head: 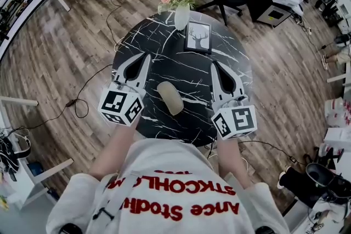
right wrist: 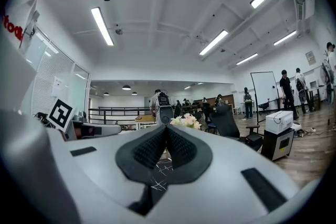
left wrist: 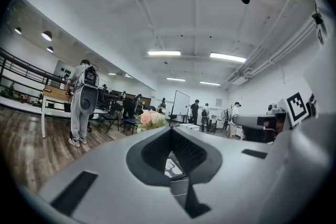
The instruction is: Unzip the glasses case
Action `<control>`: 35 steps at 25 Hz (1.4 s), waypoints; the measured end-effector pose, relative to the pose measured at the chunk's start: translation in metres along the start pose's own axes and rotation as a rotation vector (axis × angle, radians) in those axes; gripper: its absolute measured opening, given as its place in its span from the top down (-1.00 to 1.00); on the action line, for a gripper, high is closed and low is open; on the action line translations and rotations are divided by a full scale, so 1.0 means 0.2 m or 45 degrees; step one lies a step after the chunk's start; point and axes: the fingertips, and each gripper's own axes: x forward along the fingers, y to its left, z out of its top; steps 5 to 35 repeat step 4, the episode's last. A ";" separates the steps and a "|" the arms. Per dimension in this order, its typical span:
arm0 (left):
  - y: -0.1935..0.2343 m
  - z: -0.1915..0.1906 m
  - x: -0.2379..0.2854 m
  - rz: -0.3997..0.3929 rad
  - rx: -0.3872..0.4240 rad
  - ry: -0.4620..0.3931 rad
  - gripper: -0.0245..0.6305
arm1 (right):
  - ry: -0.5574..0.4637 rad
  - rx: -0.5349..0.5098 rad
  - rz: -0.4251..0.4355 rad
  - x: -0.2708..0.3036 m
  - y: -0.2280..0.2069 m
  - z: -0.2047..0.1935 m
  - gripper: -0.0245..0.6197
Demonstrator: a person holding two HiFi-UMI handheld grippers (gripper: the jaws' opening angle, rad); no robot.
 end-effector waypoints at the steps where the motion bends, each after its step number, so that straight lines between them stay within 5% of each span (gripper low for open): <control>1: 0.00 0.00 0.00 -0.001 0.002 -0.001 0.91 | -0.001 -0.001 0.002 0.00 0.00 0.00 0.88; 35: 0.01 0.00 0.01 -0.002 0.010 -0.004 0.90 | -0.011 0.001 0.009 0.02 0.00 -0.01 0.88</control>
